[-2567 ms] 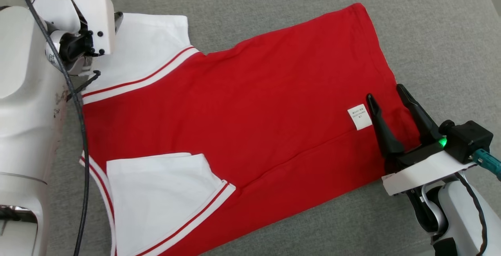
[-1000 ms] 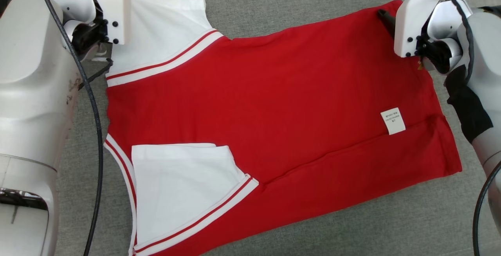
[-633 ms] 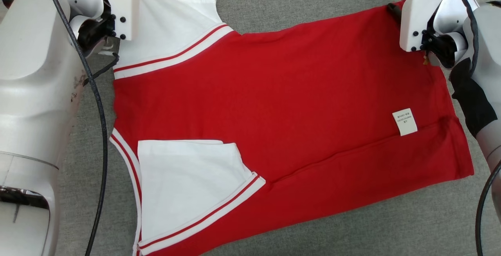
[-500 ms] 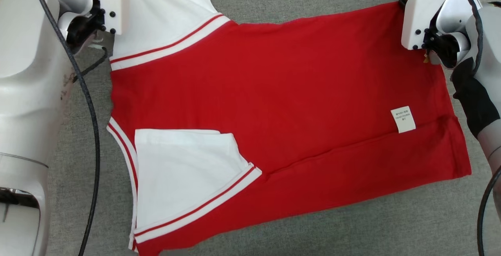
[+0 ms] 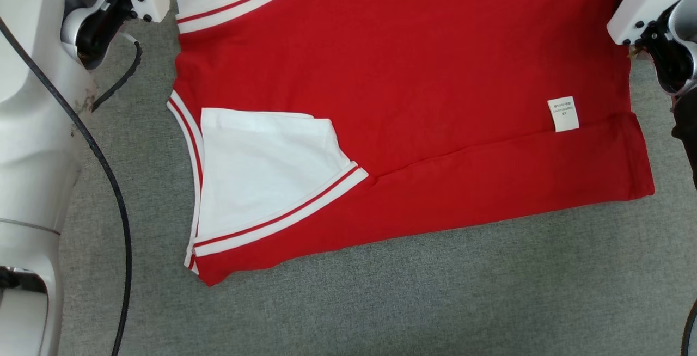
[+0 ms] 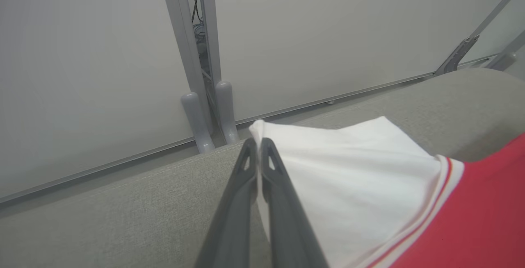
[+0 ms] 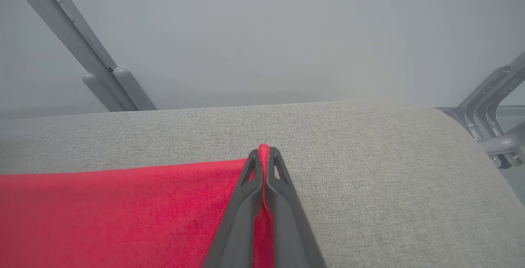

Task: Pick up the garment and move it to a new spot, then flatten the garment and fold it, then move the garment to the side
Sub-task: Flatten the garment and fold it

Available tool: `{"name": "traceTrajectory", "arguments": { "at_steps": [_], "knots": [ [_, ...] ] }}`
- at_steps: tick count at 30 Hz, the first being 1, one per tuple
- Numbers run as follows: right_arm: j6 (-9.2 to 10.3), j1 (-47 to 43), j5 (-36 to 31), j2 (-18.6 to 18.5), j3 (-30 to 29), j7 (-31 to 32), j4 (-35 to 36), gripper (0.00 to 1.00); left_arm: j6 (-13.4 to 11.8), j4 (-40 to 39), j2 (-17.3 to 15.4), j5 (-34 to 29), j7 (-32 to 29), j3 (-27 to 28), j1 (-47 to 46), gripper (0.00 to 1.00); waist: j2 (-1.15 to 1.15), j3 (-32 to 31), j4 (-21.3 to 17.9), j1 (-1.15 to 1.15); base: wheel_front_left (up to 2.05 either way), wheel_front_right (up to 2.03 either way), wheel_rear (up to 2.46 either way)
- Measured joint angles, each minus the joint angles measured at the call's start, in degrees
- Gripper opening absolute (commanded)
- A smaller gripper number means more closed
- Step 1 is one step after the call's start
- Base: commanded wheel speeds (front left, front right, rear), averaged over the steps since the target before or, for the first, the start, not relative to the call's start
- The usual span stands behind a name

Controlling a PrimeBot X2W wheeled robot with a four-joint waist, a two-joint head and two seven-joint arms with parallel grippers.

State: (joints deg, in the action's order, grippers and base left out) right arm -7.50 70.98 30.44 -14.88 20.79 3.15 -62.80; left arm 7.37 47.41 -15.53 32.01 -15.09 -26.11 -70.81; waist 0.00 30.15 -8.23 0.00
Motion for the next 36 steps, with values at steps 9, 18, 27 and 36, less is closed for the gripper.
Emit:
{"name": "traceTrajectory", "arguments": {
  "at_steps": [9,18,27,36],
  "knots": [
    [0.0,-12.1,14.0,-9.3,11.3,-8.7,15.4,0.0,0.1,-11.3,-3.2,6.6,8.4,-5.1,10.1,0.0,0.0,-2.7,1.6,0.0,0.0,0.0,0.0],
    [0.0,-20.2,21.2,-20.1,21.4,-15.7,24.8,0.0,-0.5,-26.5,-7.5,11.2,11.7,-5.4,23.2,0.0,0.0,-5.4,4.0,0.0,0.0,0.0,0.0],
    [0.0,-25.7,23.8,-26.3,26.3,-17.9,28.1,0.0,-6.7,-44.1,-11.0,11.9,12.3,-5.5,38.6,0.0,0.0,-7.3,6.0,0.0,0.0,0.0,0.0],
    [0.0,-32.0,24.7,-25.9,20.8,-18.1,29.5,0.0,-11.0,-53.5,-11.5,13.6,15.8,-5.5,51.3,0.0,0.0,-8.0,6.3,0.0,0.0,0.0,0.0]
  ]
}}
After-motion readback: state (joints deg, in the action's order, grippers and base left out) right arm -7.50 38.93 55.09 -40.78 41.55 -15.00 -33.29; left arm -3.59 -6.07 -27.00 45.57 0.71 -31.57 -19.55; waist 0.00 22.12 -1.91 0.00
